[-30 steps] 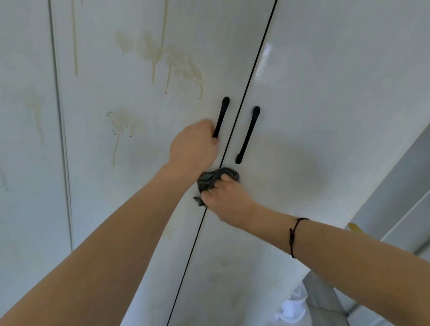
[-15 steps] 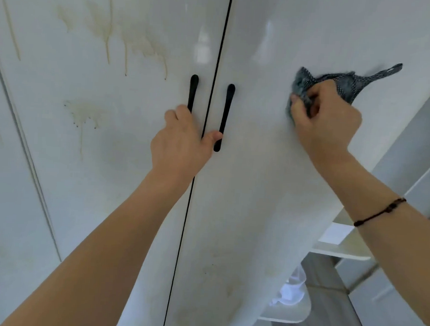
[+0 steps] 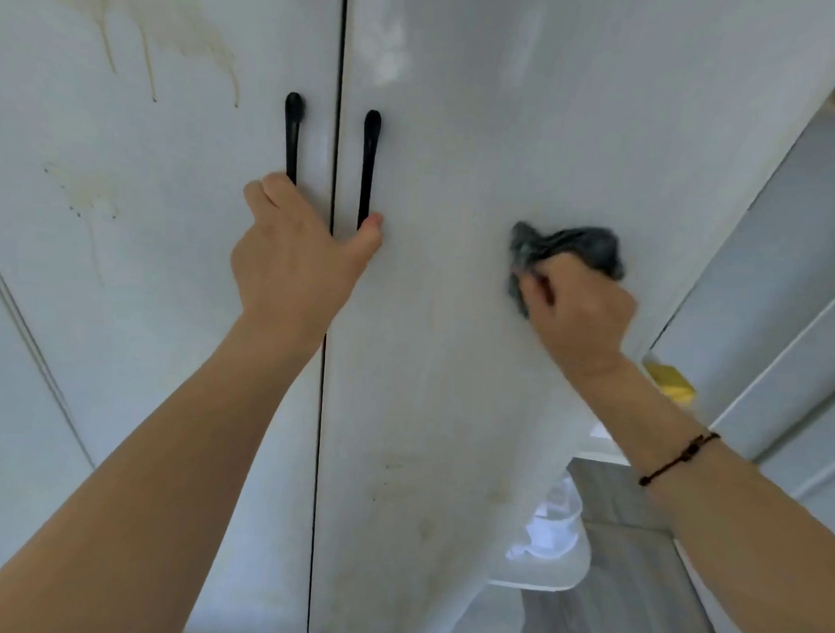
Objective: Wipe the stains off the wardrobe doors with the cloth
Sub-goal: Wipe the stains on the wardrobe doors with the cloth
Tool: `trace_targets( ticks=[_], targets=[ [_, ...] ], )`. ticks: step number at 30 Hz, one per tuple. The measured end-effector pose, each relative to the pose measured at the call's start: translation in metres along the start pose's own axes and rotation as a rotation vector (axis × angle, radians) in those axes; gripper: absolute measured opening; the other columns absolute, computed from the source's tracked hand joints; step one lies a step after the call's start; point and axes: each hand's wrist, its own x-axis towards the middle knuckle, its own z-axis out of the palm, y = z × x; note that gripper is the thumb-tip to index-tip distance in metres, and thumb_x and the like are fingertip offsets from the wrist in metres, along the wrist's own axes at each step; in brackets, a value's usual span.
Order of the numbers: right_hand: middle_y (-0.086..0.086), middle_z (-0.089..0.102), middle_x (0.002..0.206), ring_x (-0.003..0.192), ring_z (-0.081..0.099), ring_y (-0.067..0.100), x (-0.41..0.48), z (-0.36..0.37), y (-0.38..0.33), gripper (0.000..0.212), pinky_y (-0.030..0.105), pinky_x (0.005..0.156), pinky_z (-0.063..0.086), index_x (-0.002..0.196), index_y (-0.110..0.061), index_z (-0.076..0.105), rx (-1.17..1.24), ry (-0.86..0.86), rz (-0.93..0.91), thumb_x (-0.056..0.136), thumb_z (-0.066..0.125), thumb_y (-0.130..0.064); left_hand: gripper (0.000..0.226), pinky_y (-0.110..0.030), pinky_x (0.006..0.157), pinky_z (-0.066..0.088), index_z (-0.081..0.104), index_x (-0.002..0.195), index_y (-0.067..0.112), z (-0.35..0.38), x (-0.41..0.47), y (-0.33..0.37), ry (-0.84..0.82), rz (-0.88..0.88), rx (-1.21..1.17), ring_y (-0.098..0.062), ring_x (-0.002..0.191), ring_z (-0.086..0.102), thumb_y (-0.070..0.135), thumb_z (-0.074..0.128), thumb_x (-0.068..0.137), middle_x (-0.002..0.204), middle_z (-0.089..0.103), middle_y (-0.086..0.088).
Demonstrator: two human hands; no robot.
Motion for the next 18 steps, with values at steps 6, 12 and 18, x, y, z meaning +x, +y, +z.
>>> trace_targets(
  ticks=[6,12,18],
  targets=[
    [0.006,0.047,0.057,0.049,0.045,0.026,-0.023,0.014,0.021,0.035,0.035,0.044,0.032,0.069,-0.017,0.049,-0.012,0.165,0.106,0.094,0.068,-0.033,0.078,-0.034,0.051,0.035,0.047,0.116,0.003,0.015,-0.008,0.006,0.120,-0.044,-0.022,-0.024,0.063,0.046,0.073,0.047,0.080,0.109,0.048,-0.011],
    [0.000,0.045,0.055,0.040,0.042,0.024,-0.174,0.003,0.008,0.033,0.027,0.038,0.041,0.075,-0.019,0.048,0.045,-0.155,-0.111,0.083,0.077,-0.034,0.080,-0.036,0.057,0.038,0.046,0.117,0.002,0.019,-0.011,-0.001,0.180,0.002,-0.076,-0.024,0.070,0.046,0.072,0.053,0.079,0.112,0.049,-0.012],
    [0.005,0.060,0.069,0.063,0.054,0.029,-0.040,-0.009,0.030,0.034,0.032,0.059,0.028,0.091,-0.017,0.054,0.032,0.056,0.430,0.098,0.055,-0.050,0.083,-0.038,0.061,0.039,0.044,0.120,0.001,0.017,-0.006,-0.008,0.173,0.067,-0.123,-0.026,0.075,0.048,0.071,0.059,0.078,0.117,0.048,-0.014]
  ],
)
